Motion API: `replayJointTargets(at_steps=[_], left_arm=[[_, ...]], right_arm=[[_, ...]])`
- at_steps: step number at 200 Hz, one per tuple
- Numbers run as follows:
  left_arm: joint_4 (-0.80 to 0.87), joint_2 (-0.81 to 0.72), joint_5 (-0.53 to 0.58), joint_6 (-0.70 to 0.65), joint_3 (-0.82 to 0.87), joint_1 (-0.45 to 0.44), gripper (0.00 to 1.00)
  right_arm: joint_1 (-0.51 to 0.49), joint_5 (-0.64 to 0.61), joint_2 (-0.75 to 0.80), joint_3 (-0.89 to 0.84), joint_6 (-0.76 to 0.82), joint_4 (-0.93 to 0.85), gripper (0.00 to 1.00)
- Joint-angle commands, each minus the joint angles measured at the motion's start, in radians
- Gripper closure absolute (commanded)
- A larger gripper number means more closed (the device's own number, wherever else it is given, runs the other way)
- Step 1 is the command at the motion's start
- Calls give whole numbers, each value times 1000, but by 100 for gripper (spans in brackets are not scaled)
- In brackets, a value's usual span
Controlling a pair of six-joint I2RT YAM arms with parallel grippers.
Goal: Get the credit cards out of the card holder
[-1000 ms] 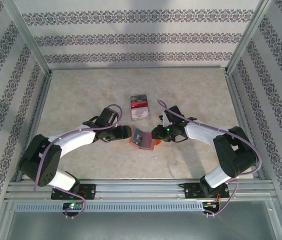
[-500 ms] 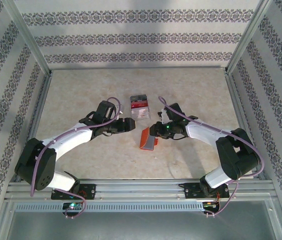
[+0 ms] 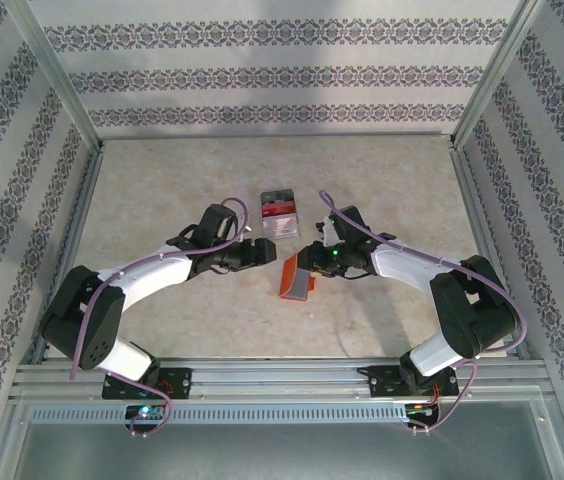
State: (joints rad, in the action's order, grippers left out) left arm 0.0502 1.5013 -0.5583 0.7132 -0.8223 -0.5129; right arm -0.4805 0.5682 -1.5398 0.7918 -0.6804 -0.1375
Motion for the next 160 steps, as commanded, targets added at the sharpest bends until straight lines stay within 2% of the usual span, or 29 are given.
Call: replayJointTargets(at_steps=[1,24,57,90,111,142,160], left_arm=[[-50,19,-26,19,-15,-22,29],[-72,23,-28,39,0,-26,29],[-57,7,-6,27,10,-26,29],[-40,9,10,15,26,-27,30],[-32,17,21,8,38,-26,31],[-21,45,22,-11,48,-26,36],[-25,63,22,-15,56,-26,42]], right_arm=[[-16,61,-10,-5,-27,91,68],[-31,87,-36,2,-66,173,71],[-66,92,-107,42,-76,202,74],[-91,83,-157,60,-103,248,82],[-100,69,-181,72,-105,247,83],[-104,58,-203,78,-110,235,84],[-107,50,-201,73,-109,228,84]])
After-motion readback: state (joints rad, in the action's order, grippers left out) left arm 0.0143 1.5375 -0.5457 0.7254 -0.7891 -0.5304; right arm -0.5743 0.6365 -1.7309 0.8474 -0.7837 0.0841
